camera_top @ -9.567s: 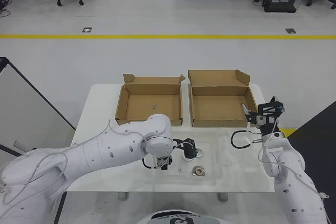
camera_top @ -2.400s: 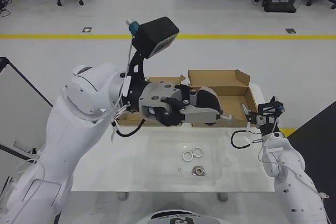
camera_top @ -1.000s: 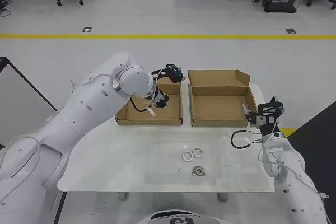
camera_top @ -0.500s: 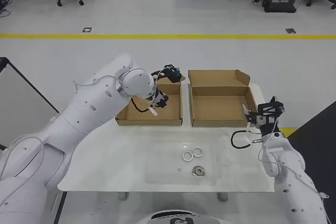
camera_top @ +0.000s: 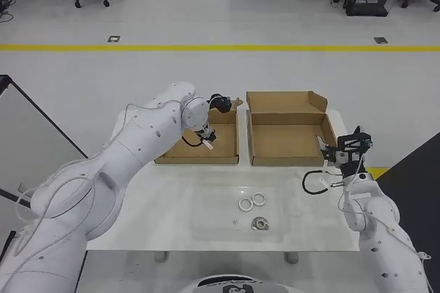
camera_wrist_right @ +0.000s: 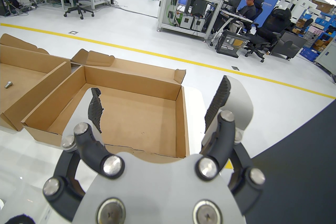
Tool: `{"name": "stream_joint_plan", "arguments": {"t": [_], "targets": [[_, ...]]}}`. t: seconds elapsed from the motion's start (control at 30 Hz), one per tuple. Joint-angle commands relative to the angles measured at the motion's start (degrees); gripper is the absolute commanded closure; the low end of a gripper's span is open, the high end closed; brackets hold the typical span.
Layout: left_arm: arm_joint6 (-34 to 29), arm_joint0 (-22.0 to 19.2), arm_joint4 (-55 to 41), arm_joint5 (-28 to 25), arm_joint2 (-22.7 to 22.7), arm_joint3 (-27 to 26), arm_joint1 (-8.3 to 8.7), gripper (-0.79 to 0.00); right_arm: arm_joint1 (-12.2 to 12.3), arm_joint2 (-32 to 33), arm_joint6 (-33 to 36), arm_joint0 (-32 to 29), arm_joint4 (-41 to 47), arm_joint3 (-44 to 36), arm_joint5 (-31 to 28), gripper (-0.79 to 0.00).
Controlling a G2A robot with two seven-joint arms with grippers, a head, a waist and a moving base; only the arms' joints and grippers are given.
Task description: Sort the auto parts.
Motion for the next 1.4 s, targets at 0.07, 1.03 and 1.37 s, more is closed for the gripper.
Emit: {"name": "stream_joint_plan", "arguments": {"t": [0.07,1.03,1.37], "targets": [[1.58,-0.5,0.46,0.02,2.0,9.1,-4.26,0.0,0.0,0.0,0.0,0.0,0.0,0.0,0.0,-0.785],[4.98,-0.48,5.0,-2.07,3.81,32.2,-17.61,-0.489,0.0,0.0,0.0,0.0,0.0,0.0,0.0,-0.785],[5.55,-2.28,4.45,-3.22,2.33,34.07,-18.1,-0.785,0.0,0.0,0.0,0.0,0.0,0.0,0.0,-0.785]]}}
